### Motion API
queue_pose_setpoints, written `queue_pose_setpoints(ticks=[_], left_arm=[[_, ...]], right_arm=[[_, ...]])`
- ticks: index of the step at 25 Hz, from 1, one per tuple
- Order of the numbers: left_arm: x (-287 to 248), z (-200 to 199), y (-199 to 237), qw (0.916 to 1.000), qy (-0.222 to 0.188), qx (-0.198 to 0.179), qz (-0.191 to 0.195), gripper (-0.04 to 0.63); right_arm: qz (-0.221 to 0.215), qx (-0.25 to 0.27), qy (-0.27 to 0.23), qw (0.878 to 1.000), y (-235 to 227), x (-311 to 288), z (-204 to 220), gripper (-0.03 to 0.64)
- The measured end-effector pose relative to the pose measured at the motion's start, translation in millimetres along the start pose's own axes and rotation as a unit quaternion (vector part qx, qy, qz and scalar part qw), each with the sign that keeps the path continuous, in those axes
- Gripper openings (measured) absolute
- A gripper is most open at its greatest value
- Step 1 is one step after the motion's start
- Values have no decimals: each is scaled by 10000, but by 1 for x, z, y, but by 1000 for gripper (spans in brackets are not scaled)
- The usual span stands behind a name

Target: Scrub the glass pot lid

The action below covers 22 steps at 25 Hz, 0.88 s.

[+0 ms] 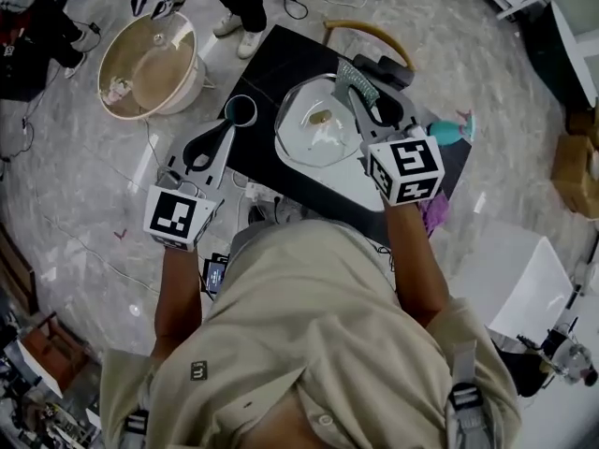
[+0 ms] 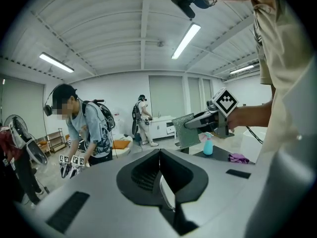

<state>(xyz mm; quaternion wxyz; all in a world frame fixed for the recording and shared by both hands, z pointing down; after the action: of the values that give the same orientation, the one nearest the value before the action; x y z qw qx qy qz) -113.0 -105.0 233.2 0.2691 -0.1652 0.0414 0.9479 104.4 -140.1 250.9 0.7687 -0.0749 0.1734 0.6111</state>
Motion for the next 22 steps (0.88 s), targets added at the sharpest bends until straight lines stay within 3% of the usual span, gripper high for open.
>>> queue_pose_setpoints(ticks=[4, 6, 9, 13, 22], left_arm=[[-11, 23, -3, 9991, 352, 251, -21, 15], [-17, 32, -3, 9992, 345, 191, -28, 16], [-25, 44, -3, 9990, 388, 238, -50, 17], [-32, 65, -10, 9941, 877, 645, -19, 17], [-53, 93, -6, 9895, 1173, 839, -4, 17]], right_arm=[[-61, -66, 274, 9996, -7, -35, 28, 87], [-49, -22, 391, 9992, -8, -50, 43, 87], [-27, 124, 598, 9981, -7, -72, 68, 87], [0, 321, 889, 9955, -7, -98, 105, 87], [178, 836, 1441, 9859, -12, -146, 176, 87]])
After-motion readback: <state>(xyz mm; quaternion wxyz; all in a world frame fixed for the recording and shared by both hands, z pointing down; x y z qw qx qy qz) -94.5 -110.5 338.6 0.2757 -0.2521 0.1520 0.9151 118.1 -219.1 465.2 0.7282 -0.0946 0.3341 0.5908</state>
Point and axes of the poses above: the fingertips, and each gripper's own axes: x backward along the fingers, y to its left, z out of its underside, the point moved 1 cm from there along x, backward along the fingers, and after that the axes turned 12 degrees about z, right-handed, at the moved point
